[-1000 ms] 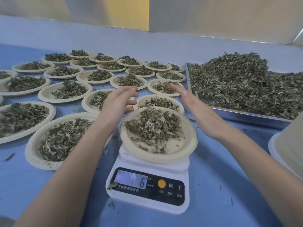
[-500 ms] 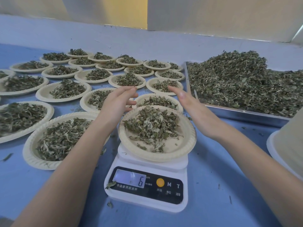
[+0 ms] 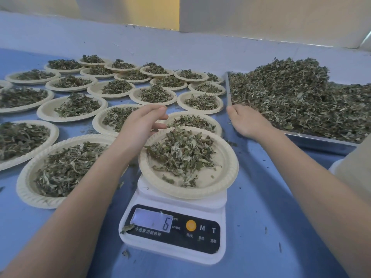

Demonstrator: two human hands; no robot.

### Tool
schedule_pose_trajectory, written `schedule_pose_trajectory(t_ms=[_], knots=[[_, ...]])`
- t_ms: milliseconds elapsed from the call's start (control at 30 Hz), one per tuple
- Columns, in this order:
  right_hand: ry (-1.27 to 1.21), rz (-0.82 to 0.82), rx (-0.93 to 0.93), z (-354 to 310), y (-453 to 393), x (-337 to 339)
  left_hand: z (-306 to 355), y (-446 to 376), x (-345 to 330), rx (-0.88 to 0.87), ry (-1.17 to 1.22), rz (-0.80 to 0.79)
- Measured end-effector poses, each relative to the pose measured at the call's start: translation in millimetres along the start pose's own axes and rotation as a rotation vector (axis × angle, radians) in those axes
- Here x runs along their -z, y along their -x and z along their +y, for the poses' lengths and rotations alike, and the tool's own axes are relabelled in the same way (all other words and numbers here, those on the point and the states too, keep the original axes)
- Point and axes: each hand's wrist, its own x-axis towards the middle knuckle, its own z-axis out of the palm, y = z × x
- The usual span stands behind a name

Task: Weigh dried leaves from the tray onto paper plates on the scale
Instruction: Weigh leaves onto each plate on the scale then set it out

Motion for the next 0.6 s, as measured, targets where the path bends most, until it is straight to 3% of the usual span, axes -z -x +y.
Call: schedule_pose_trajectory(t_ms=[167,333,467,600], knots=[[-0.028,-0.082,-0.171,5,-33,5,-1,-1,1,0.012,-0.016,-0.002],[0.115,-0.249,-0.298,28,-52,4,-1,-1,3,0.024,-0.024,0.002],[0.135,-0.457,-0.252,29,-51,0,0,-2,4,0.022,-0.023,0.003],[0.341,-0.417,-0.195,25,-49,11,0,-1,3,0.034,-0.028,0.013]])
